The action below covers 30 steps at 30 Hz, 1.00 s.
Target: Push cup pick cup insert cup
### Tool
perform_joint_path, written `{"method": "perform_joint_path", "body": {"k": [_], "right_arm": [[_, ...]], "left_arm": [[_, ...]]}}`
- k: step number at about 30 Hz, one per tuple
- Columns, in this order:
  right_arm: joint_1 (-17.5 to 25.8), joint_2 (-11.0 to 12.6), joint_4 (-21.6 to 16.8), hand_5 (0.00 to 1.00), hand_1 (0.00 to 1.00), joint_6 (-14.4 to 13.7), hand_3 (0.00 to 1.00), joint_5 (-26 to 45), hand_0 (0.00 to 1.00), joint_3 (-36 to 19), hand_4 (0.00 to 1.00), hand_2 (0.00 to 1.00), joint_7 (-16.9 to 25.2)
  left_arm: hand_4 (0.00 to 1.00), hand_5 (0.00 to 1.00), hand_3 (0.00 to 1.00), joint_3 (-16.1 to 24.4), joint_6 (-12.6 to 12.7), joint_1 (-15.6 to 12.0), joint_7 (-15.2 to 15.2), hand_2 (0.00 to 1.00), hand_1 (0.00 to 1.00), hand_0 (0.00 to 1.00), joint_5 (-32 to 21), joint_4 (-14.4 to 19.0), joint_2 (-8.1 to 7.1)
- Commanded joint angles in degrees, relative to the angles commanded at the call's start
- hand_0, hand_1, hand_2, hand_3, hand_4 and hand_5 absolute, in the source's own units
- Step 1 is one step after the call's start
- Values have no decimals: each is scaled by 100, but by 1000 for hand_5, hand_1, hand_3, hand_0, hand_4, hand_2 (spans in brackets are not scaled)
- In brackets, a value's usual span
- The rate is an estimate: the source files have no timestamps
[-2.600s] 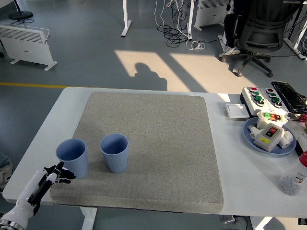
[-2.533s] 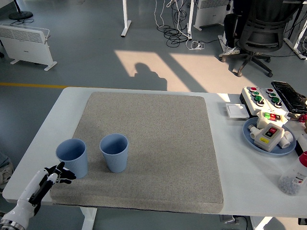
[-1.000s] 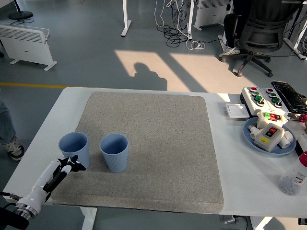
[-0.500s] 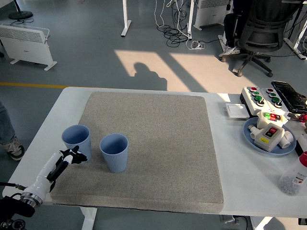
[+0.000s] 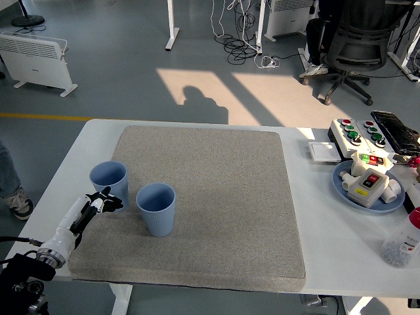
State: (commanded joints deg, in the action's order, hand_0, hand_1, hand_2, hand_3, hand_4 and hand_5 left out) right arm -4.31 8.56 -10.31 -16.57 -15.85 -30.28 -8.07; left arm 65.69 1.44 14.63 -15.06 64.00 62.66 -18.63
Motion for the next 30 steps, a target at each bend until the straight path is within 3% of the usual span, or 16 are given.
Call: {"method": "perform_joint_path", "body": {"k": [18,30], "right_arm": [[42,6,0,464,621,10,583,-64,688,31,100,657,-28],[70,10,0,463,621,19,583,-76,687,89,98,657,-41]], "left_arm": [[651,998,465,-965,137,809,-288,538,636,707,-773,-783,-143],[644,998,462,-1398,277,1154,-477,534,633,712,-1123,-1170,-138]]}}
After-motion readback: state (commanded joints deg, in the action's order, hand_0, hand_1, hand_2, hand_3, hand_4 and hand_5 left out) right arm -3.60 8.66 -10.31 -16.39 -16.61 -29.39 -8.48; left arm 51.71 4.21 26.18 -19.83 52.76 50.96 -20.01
